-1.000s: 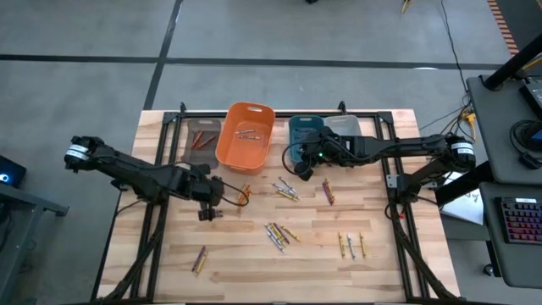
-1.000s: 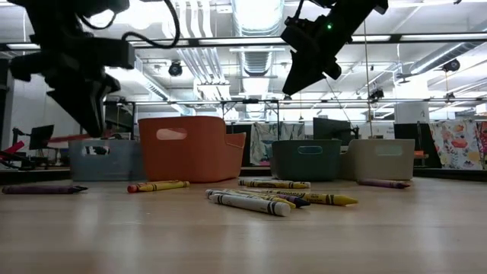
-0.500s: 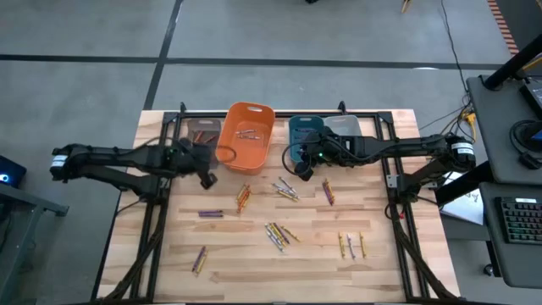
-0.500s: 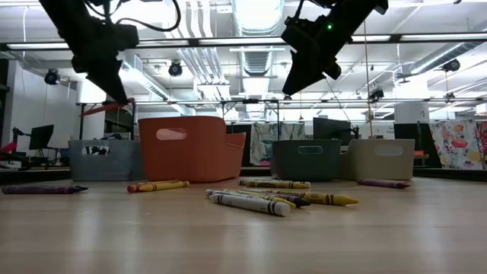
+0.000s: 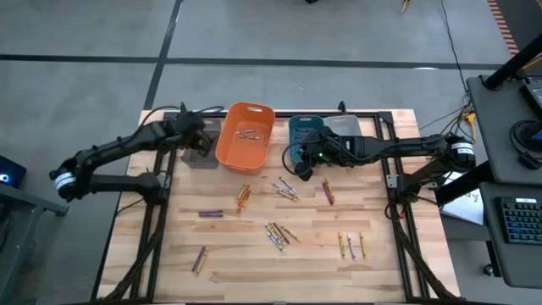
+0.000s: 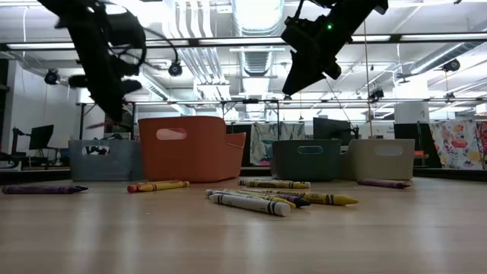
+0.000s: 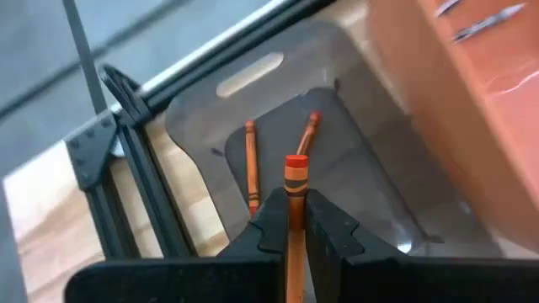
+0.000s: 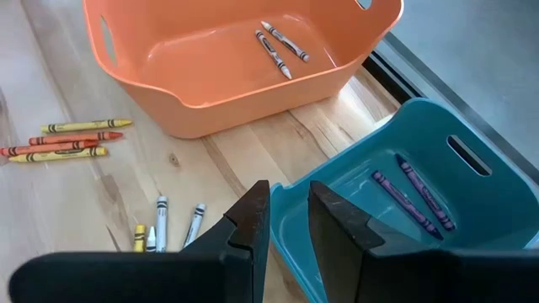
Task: Sort crayons
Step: Put the orange crayon into the black bin, then put the white crayon into the orange bin
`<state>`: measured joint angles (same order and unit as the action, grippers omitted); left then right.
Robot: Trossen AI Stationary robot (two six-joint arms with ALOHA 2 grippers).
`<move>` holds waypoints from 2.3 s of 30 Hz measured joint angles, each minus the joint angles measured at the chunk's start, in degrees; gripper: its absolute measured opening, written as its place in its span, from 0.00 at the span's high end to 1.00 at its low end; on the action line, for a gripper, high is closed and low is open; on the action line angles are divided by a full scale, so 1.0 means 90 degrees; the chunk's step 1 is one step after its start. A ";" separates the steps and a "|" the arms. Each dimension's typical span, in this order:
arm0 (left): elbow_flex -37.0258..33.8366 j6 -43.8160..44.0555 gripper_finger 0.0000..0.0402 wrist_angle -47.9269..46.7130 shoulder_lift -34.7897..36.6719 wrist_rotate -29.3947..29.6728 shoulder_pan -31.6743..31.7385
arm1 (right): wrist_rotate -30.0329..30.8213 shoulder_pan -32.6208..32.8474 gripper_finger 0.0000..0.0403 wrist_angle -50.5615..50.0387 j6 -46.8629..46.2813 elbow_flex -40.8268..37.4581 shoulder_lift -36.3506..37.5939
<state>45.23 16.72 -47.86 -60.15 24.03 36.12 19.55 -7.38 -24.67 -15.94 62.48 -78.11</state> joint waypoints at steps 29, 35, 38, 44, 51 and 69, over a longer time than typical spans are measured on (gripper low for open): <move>-0.0005 -0.0807 0.97 0.1014 -0.1869 0.0342 0.0736 | 0.0000 0.0000 0.82 0.0013 -0.0011 0.0000 0.0000; -0.0005 -0.0807 0.96 0.1033 -0.1862 0.0342 0.0736 | 0.0000 -0.0002 0.82 0.0015 -0.0075 0.0000 0.0000; -0.0005 -0.0807 0.92 0.1034 -0.1862 0.0344 0.0736 | 0.0000 -0.0002 0.82 0.0015 -0.0080 0.0000 0.0000; -0.0005 -0.0809 0.82 0.1034 -0.1847 0.0425 0.0731 | 0.0000 0.0000 0.82 0.0015 -0.0075 0.0000 0.0000; -0.0005 -0.0917 0.77 0.0979 -0.1471 0.0276 0.0646 | 0.0000 -0.0002 0.82 0.0015 -0.0122 0.0000 0.0000; -0.0005 -0.0924 0.77 0.1513 0.0716 0.0213 -0.1228 | -0.0410 0.0189 0.82 0.0013 -0.1684 -0.0002 0.0000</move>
<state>45.19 8.39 -34.24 -53.71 25.95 25.07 15.86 -5.67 -24.56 -31.10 62.46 -78.11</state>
